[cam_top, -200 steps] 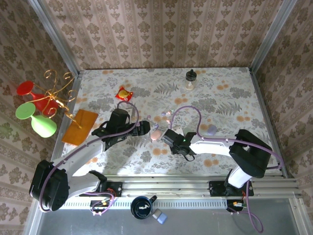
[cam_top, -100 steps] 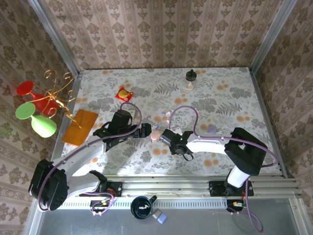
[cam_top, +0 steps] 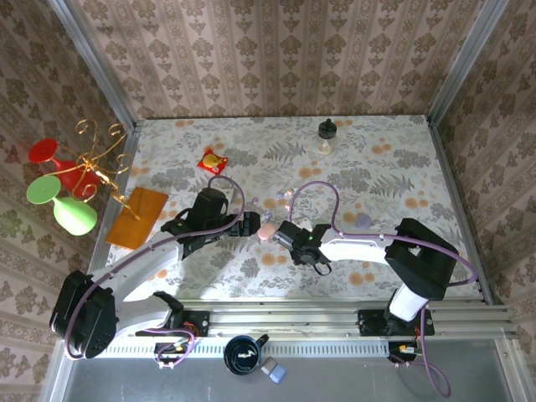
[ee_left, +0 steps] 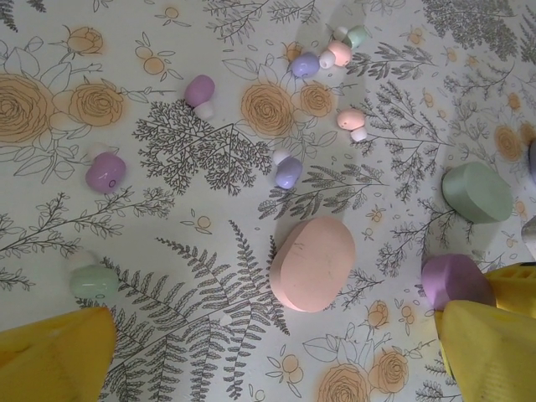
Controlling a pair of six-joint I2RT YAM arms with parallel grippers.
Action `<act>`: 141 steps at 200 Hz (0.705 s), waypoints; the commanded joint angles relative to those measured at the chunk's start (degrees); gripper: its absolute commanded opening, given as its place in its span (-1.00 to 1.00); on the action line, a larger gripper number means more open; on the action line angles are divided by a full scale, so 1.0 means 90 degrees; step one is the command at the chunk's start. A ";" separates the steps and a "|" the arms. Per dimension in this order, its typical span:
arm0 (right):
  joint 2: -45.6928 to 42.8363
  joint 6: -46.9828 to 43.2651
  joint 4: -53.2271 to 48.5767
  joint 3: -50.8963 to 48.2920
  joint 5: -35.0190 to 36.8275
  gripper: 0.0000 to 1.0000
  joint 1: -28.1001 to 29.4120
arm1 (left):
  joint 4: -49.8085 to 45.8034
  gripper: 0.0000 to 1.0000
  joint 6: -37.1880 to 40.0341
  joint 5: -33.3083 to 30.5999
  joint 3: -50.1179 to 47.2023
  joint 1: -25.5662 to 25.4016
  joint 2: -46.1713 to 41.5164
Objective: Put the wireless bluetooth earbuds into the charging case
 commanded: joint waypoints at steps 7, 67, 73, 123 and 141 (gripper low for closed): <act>-0.0188 0.0145 -0.0237 -0.0023 0.0005 0.07 0.0033 | 0.0077 1.00 0.0107 -0.0106 0.0089 -0.0048 0.0056; -0.0307 0.0107 -0.0148 -0.0140 -0.0050 0.06 0.0030 | 0.0171 1.00 0.0094 -0.0084 0.0089 -0.0075 0.0154; -0.0295 0.0107 -0.0147 -0.0131 -0.0046 0.05 0.0024 | 0.0180 1.00 0.0084 -0.0085 0.0097 -0.0074 0.0155; -0.0108 0.0116 -0.0205 -0.0078 -0.0095 0.05 0.0026 | 0.0180 1.00 0.0088 -0.0100 0.0109 -0.0093 0.0165; -0.0086 0.0064 -0.0200 -0.0089 -0.0230 0.05 0.0024 | 0.0191 1.00 0.0080 -0.0098 0.0099 -0.0098 0.0173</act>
